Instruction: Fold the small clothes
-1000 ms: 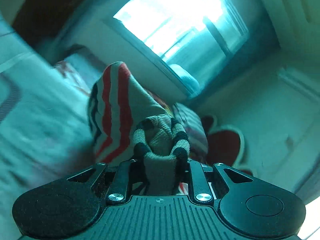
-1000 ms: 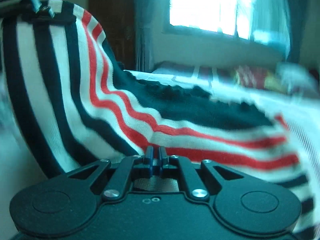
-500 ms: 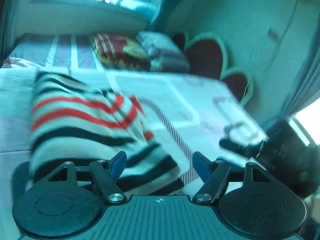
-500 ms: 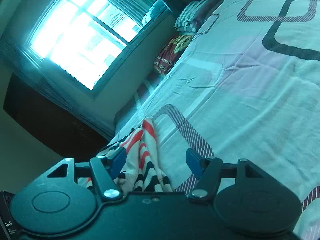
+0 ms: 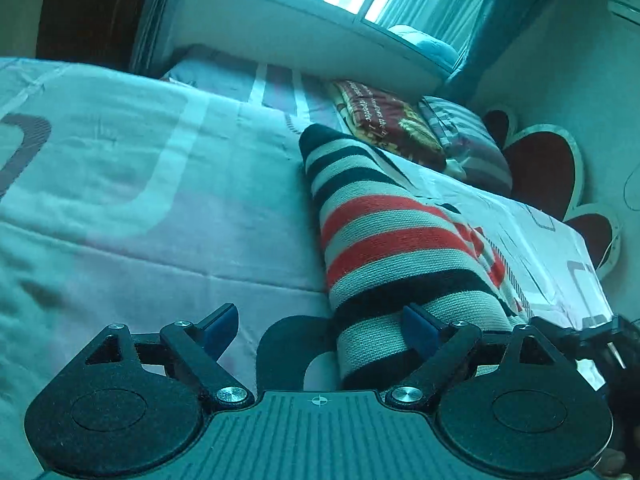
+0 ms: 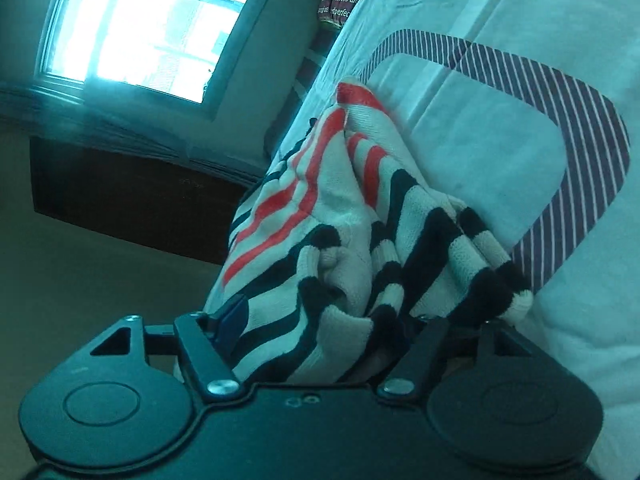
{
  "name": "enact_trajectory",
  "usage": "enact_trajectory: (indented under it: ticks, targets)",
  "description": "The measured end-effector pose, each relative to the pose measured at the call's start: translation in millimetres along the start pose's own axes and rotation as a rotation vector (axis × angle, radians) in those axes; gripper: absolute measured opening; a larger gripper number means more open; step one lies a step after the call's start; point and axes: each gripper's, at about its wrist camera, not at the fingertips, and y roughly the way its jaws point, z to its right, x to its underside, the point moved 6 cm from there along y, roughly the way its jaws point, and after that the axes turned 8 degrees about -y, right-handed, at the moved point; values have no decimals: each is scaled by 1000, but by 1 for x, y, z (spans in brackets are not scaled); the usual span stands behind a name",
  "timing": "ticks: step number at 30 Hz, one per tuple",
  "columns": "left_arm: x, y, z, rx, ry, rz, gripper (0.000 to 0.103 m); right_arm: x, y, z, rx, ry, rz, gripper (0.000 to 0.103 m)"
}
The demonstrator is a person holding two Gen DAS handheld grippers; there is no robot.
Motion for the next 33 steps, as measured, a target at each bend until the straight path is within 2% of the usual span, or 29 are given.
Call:
enact_trajectory:
  ticks: [1, 3, 4, 8, 11, 13, 14, 15, 16, 17, 21, 26, 28, 29, 30, 32, 33]
  targets:
    - [4, 2, 0, 4, -14, 1, 88, 0, 2, -6, 46, -73, 6, 42]
    - [-1, 1, 2, -8, -3, 54, 88, -1, 6, -22, 137, -234, 17, 25]
    - [-8, 2, 7, -1, -5, 71, 88, -1, 6, -31, 168, -318, 24, 21]
    - [-10, 30, 26, -21, 57, 19, 88, 7, -1, -75, 283, -691, 92, 18]
    - [-6, 39, 45, -29, 119, 11, 88, 4, -21, -96, 297, -832, 186, 18]
    - [-1, 45, 54, -35, 143, -24, 88, -2, -29, -84, 324, -795, 211, 18]
    - [1, 47, 58, -48, 162, -23, 88, -4, -25, -66, 339, -730, 180, 18]
    - [2, 48, 63, -57, 183, -21, 89, -5, -14, -45, 368, -667, 112, 17]
    - [3, 46, 66, -57, 192, -22, 88, -5, -7, -27, 368, -601, 67, 18]
    - [3, 43, 69, -63, 200, -17, 88, -4, -6, -17, 329, -554, 75, 18]
    - [2, 33, 69, -54, 209, -4, 88, -7, -9, -14, 260, -483, 94, 19]
    - [3, 27, 57, -58, 203, 15, 88, -5, -12, -48, 174, -586, 130, 19]
    - [4, 27, 53, -73, 206, 11, 89, -5, -6, -49, 211, -594, 103, 19]
    - [4, 27, 54, -78, 219, 7, 89, -7, 0, -40, 255, -580, 78, 19]
    - [5, 27, 57, -82, 237, 5, 89, -7, 4, -28, 296, -540, 46, 23]
    - [4, 21, 62, -92, 256, 7, 89, -9, -2, -10, 252, -416, 44, 25]
    - [4, 16, 63, -94, 268, 18, 89, -8, -9, -9, 231, -379, 60, 31]
